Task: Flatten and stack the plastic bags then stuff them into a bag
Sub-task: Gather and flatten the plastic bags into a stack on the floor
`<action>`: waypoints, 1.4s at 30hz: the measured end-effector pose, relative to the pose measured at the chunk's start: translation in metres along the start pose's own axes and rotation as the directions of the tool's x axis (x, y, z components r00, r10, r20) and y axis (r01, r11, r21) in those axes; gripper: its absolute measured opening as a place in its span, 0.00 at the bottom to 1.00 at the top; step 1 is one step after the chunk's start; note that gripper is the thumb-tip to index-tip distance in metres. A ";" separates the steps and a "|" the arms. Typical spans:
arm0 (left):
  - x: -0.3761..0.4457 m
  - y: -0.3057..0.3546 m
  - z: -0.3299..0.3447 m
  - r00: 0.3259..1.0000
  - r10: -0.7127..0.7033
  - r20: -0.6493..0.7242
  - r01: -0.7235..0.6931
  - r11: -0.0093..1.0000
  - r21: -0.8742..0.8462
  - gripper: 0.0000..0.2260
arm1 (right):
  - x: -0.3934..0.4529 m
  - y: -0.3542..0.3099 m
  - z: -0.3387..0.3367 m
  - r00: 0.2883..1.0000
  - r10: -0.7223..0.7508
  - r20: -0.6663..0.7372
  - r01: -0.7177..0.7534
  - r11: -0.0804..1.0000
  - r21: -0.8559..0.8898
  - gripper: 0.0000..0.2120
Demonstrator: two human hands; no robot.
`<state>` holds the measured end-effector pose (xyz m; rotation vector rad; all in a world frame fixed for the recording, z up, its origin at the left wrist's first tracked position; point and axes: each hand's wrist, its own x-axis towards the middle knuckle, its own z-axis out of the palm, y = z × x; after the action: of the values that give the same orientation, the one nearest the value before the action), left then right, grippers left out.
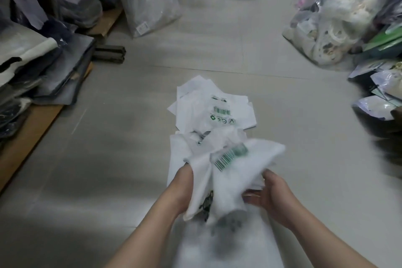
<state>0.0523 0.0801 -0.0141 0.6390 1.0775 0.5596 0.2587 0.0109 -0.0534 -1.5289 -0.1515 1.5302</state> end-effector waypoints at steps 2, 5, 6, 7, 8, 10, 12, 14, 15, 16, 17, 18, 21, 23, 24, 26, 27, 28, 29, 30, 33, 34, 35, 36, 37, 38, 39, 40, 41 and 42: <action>0.000 0.004 0.002 0.996 0.088 0.011 -0.088 0.996 -0.010 0.14 | -0.001 0.000 0.001 0.998 0.023 0.061 -0.030 0.993 0.113 0.16; -0.005 0.008 -0.001 0.996 0.083 -0.032 -0.086 0.993 -0.076 0.17 | -0.005 -0.003 0.009 0.984 0.061 0.165 -0.077 0.993 0.089 0.18; 0.001 0.004 -0.010 0.996 0.056 -0.075 -0.065 0.990 -0.129 0.18 | -0.002 -0.004 0.012 0.989 0.008 0.144 -0.011 1.000 0.021 0.15; 0.006 0.001 -0.017 0.994 0.013 -0.104 -0.030 0.985 -0.168 0.23 | -0.002 -0.005 0.016 0.991 -0.031 0.129 0.039 0.997 -0.063 0.13; 0.011 -0.005 -0.026 0.990 -0.041 -0.135 0.015 0.982 -0.188 0.29 | 0.000 -0.002 0.018 0.989 -0.032 0.146 0.055 0.987 -0.152 0.11; 0.017 -0.014 -0.040 0.982 -0.105 -0.156 0.067 0.971 -0.231 0.38 | 0.000 0.006 0.023 0.985 0.045 0.168 0.008 0.952 -0.306 0.12; 0.014 -0.021 -0.047 0.989 -0.096 -0.114 0.066 0.967 -0.248 0.33 | -0.001 0.011 0.024 0.981 0.063 0.184 0.001 0.944 -0.331 0.08; 0.006 -0.025 -0.050 0.998 -0.036 -0.057 0.026 0.986 -0.166 0.19 | -0.005 0.013 0.025 0.986 0.008 0.165 0.052 0.934 -0.354 0.07; 0.005 -0.029 -0.054 0.997 0.020 -0.080 -0.024 0.999 -0.047 0.16 | -0.005 0.013 0.026 0.985 0.003 0.173 0.062 0.928 -0.368 0.10; 0.005 -0.031 -0.057 0.987 0.080 -0.140 -0.065 0.992 0.109 0.14 | -0.007 0.012 0.028 0.981 -0.008 0.194 0.088 0.911 -0.404 0.13; 0.006 -0.029 -0.058 0.970 0.128 -0.209 -0.078 0.970 0.232 0.14 | -0.006 0.010 0.027 0.978 -0.028 0.206 0.121 0.882 -0.456 0.15; 0.008 -0.024 -0.057 0.952 0.166 -0.259 -0.086 0.952 0.295 0.13 | -0.006 0.006 0.028 0.978 -0.045 0.204 0.146 0.845 -0.514 0.16; 0.026 -0.003 -0.052 0.892 0.284 -0.351 -0.142 0.915 0.378 0.10 | 0.012 -0.005 0.026 0.988 -0.113 0.108 0.156 0.760 -0.631 0.13; 0.045 0.013 -0.046 0.851 0.387 -0.355 -0.205 0.866 0.455 0.11 | 0.026 -0.009 0.023 0.991 -0.133 0.011 0.110 0.765 -0.634 0.15; 0.053 0.021 -0.042 0.840 0.430 -0.332 -0.224 0.831 0.509 0.11 | 0.033 -0.009 0.022 0.989 -0.142 -0.035 0.088 0.769 -0.633 0.15; 0.068 0.029 -0.038 0.831 0.486 -0.270 -0.220 0.734 0.643 0.13 | 0.035 -0.009 0.025 0.975 -0.200 -0.098 0.078 0.717 -0.693 0.17; 0.076 0.028 -0.039 0.834 0.496 -0.243 -0.191 0.671 0.716 0.16 | 0.035 -0.009 0.027 0.964 -0.242 -0.108 0.081 0.658 -0.749 0.17; 0.081 0.026 -0.039 0.834 0.505 -0.224 -0.153 0.600 0.785 0.19 | 0.035 -0.008 0.027 0.955 -0.278 -0.102 0.082 0.580 -0.810 0.17; 0.085 0.022 -0.041 0.832 0.514 -0.209 -0.114 0.527 0.842 0.23 | 0.035 -0.006 0.027 0.951 -0.293 -0.095 0.066 0.496 -0.866 0.16; 0.089 0.016 -0.042 0.826 0.529 -0.194 -0.097 0.473 0.876 0.25 | 0.036 -0.005 0.026 0.952 -0.295 -0.086 0.044 0.409 -0.912 0.16; 0.090 -0.008 -0.037 0.790 0.603 -0.111 -0.115 0.323 0.940 0.27 | 0.038 -0.005 0.024 0.953 -0.291 -0.078 -0.055 0.086 -0.995 0.16; 0.089 -0.020 -0.034 0.763 0.645 -0.045 -0.107 0.194 0.975 0.27 | 0.038 -0.010 0.024 0.950 -0.303 -0.072 -0.073 0.010 -0.997 0.18; 0.088 -0.032 -0.031 0.739 0.673 0.026 -0.095 0.066 0.993 0.26 | 0.040 -0.016 0.023 0.942 -0.329 -0.067 -0.084 -0.036 -0.996 0.19; 0.088 -0.045 -0.028 0.734 0.674 0.078 -0.098 -0.009 0.995 0.25 | 0.045 -0.025 0.023 0.930 -0.363 -0.061 -0.085 -0.051 -0.995 0.20; 0.087 -0.057 -0.026 0.752 0.650 0.112 -0.110 -0.044 0.993 0.25 | 0.052 -0.034 0.022 0.914 -0.402 -0.051 -0.071 -0.036 -0.997 0.20; 0.088 -0.067 -0.023 0.785 0.606 0.127 -0.111 -0.064 0.992 0.25 | 0.062 -0.044 0.021 0.900 -0.436 -0.030 -0.036 -0.006 -0.999 0.19; 0.090 -0.077 -0.023 0.818 0.560 0.133 -0.096 -0.095 0.991 0.25 | 0.075 -0.054 0.021 0.888 -0.460 0.013 0.024 0.018 -1.000 0.17; 0.093 -0.086 -0.023 0.840 0.525 0.134 -0.077 -0.129 0.989 0.25 | 0.086 -0.063 0.024 0.873 -0.481 0.084 0.104 0.015 -0.994 0.15; 0.095 -0.091 -0.024 0.852 0.505 0.136 -0.064 -0.157 0.985 0.25 | 0.097 -0.071 0.030 0.846 -0.503 0.175 0.193 -0.018 -0.981 0.16; 0.097 -0.094 -0.025 0.861 0.489 0.138 -0.058 -0.175 0.983 0.25 | 0.107 -0.078 0.039 0.805 -0.529 0.268 0.279 -0.061 -0.958 0.18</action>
<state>0.0754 0.0876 -0.1493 2.3830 1.5905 0.0252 0.2887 0.1442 -0.0709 -2.2961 -1.7737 0.5466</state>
